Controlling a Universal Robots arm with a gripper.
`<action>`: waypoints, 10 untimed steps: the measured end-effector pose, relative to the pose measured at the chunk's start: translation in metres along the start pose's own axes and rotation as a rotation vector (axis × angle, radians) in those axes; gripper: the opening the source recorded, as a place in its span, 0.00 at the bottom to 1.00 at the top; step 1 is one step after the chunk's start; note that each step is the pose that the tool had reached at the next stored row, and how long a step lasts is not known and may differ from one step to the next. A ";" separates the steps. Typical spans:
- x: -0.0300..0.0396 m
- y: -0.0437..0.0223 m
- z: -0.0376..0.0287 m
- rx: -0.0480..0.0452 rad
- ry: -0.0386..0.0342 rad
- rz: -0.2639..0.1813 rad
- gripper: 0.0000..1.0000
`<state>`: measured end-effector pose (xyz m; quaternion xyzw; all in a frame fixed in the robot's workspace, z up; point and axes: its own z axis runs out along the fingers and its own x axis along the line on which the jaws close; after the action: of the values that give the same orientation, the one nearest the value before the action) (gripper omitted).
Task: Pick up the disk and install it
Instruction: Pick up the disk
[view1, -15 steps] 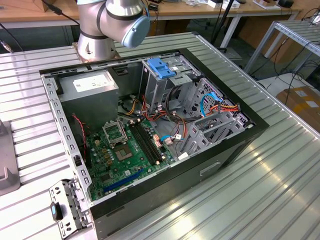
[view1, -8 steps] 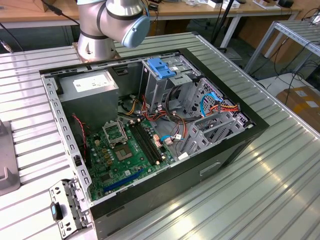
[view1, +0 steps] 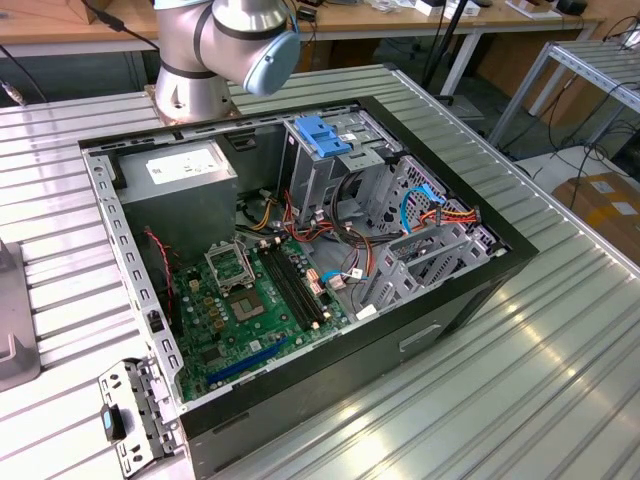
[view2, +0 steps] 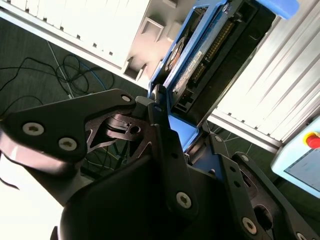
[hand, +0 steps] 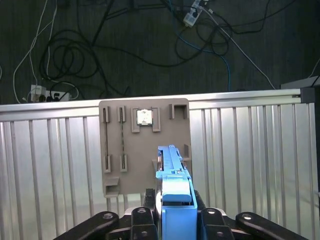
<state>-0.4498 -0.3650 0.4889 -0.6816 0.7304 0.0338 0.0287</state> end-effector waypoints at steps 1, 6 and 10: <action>0.0000 -0.0009 0.0000 0.0000 0.0000 0.000 0.37; -0.0002 -0.0036 0.0000 0.0000 0.0000 0.000 0.37; -0.0004 -0.0061 0.0000 0.0000 0.0000 0.000 0.37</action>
<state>-0.4437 -0.3650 0.4889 -0.6816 0.7304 0.0338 0.0287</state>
